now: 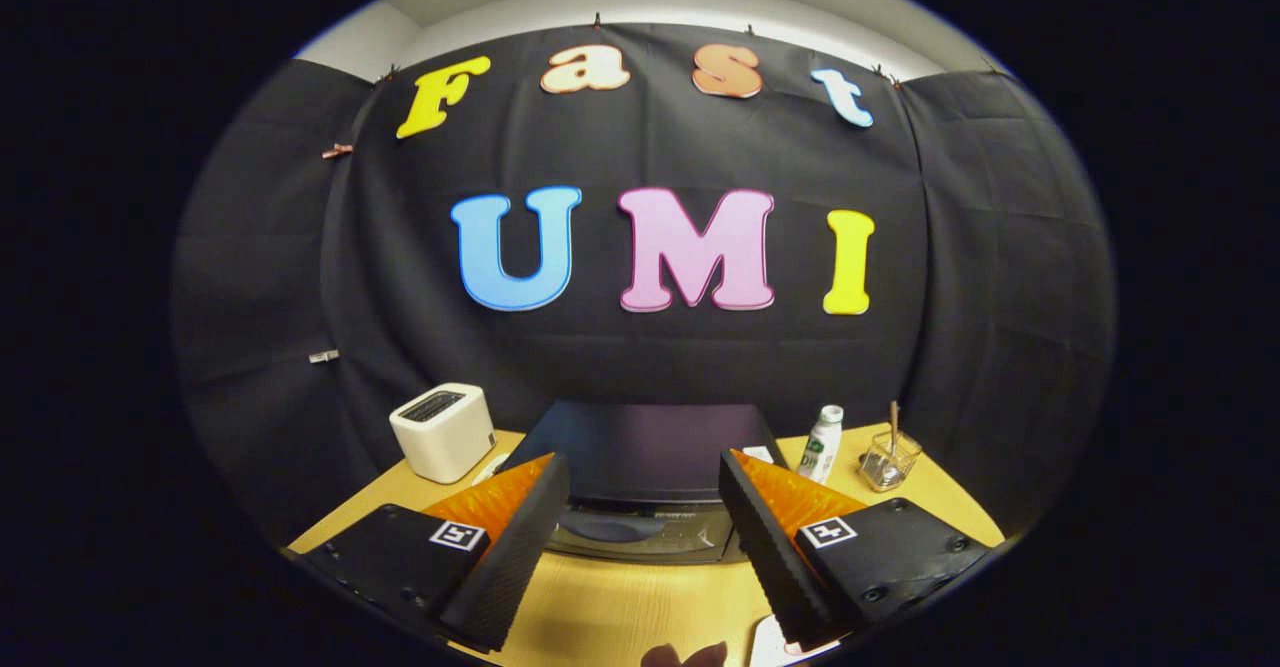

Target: Open the toaster oven, put the food inside, and close the toaster oven door.

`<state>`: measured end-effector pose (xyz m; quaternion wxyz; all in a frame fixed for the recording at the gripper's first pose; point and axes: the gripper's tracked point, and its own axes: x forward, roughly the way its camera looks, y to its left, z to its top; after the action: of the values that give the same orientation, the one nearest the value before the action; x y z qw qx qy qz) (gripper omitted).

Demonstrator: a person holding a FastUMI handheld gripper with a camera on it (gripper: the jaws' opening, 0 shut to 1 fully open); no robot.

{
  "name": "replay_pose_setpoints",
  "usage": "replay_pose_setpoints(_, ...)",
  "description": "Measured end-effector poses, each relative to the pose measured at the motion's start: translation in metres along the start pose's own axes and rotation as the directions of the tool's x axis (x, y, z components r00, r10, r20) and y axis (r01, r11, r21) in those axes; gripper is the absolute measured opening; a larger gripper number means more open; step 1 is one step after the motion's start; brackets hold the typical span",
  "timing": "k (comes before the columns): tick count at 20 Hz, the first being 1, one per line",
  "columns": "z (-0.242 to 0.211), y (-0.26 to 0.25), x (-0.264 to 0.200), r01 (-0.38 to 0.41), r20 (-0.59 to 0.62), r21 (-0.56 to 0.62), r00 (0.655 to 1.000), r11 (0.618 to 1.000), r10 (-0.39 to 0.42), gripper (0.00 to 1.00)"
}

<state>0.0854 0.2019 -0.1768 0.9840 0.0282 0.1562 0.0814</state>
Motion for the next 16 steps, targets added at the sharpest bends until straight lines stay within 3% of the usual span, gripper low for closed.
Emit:
replay_pose_setpoints(9,-0.104,0.023,0.082,0.032,-0.23,0.017,0.973,0.999,-0.027,0.98)
replay_pose_setpoints(16,-0.107,0.02,0.102,0.086,-0.235,0.001,0.969,0.996,-0.083,0.97)
